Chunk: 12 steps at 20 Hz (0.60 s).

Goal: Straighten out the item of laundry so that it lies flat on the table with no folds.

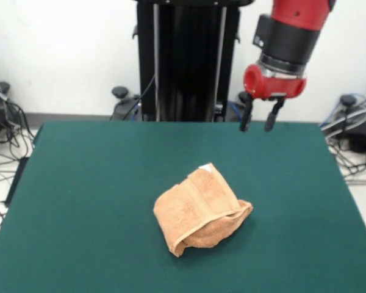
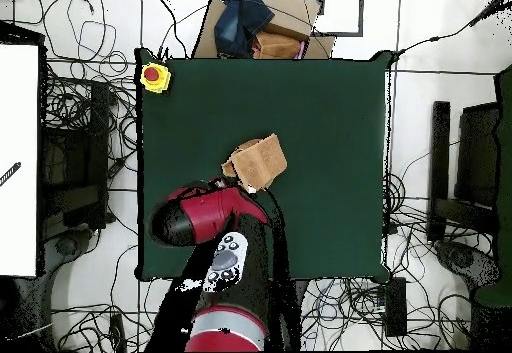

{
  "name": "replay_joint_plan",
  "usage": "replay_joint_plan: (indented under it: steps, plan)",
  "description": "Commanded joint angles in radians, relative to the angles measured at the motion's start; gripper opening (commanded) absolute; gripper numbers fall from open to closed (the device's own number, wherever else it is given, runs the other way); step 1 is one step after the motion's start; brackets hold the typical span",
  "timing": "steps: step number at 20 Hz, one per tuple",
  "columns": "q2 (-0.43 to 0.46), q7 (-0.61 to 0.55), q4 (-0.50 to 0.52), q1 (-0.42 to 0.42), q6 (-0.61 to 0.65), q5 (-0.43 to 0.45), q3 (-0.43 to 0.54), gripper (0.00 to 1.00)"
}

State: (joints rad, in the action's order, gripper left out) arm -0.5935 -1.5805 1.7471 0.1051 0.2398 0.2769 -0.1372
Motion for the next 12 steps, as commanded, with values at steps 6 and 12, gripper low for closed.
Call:
replay_joint_plan:
  steps: [6, 12]
  plan:
    - [0.136, -0.326, -0.060, 0.156, -0.248, -0.111, -0.299, 1.00]
    - [0.192, -0.331, -0.022, 0.233, -0.331, -0.240, -0.362, 1.00]
